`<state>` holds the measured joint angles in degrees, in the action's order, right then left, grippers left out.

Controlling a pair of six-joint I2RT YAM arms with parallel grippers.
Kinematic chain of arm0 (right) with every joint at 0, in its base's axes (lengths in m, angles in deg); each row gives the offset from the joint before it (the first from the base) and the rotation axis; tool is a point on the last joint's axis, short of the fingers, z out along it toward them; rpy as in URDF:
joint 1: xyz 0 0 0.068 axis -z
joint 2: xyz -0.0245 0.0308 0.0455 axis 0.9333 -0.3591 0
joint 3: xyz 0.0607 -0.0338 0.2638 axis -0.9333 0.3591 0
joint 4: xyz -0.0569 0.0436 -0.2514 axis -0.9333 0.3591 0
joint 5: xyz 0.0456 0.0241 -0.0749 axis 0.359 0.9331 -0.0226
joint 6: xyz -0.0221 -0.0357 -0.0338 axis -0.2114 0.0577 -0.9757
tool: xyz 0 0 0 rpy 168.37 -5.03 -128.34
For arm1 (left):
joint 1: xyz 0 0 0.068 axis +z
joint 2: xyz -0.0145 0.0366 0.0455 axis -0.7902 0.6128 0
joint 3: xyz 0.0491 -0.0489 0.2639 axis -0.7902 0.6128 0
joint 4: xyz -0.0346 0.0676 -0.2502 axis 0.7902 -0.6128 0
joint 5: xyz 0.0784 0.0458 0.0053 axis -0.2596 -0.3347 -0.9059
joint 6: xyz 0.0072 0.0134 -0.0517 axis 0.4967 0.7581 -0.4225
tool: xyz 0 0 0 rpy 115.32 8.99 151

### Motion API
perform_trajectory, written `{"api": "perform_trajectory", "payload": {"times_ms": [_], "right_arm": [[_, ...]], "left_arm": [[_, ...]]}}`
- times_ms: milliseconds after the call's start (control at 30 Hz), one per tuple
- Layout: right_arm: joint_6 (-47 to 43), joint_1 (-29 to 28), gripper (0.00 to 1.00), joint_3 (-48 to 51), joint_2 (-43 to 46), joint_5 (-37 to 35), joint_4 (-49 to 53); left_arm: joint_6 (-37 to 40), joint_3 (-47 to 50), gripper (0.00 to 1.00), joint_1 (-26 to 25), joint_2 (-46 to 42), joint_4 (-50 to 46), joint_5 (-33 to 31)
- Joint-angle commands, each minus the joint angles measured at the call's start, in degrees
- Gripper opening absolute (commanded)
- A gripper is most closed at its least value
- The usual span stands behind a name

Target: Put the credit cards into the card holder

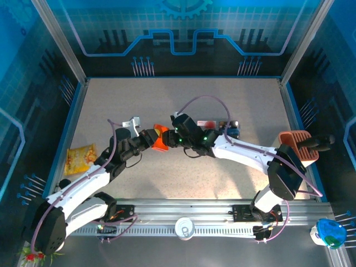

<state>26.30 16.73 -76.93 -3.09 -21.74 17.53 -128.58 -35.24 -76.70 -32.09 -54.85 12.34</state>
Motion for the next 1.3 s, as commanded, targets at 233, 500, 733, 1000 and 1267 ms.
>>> {"api": "perform_trajectory", "payload": {"times_ms": [233, 500, 733, 1000, 1267], "right_arm": [[4.6, -0.9, 0.00, 11.5, 1.9, -3.0, -2.7], [6.1, 0.8, 0.00, 20.2, 2.7, -4.4, -5.4], [6.5, 1.8, 0.00, 23.1, 7.1, -2.3, -6.2], [7.5, 2.4, 0.50, 22.5, 20.7, 1.0, -8.5], [8.6, 3.5, 0.66, 16.0, 19.9, 5.0, -15.1]], "left_arm": [[0.3, -2.2, 0.00, 0.0, 0.0, 3.2, 0.1], [-1.1, -1.8, 0.00, 0.0, -1.4, 3.8, 0.0], [-2.9, -0.9, 0.00, 0.1, -2.1, 4.8, -0.6], [-11.5, 1.7, 0.00, -0.1, -1.9, 10.1, -2.9], [-16.1, 2.1, 0.00, -0.3, -0.2, 13.6, -3.7]]}}
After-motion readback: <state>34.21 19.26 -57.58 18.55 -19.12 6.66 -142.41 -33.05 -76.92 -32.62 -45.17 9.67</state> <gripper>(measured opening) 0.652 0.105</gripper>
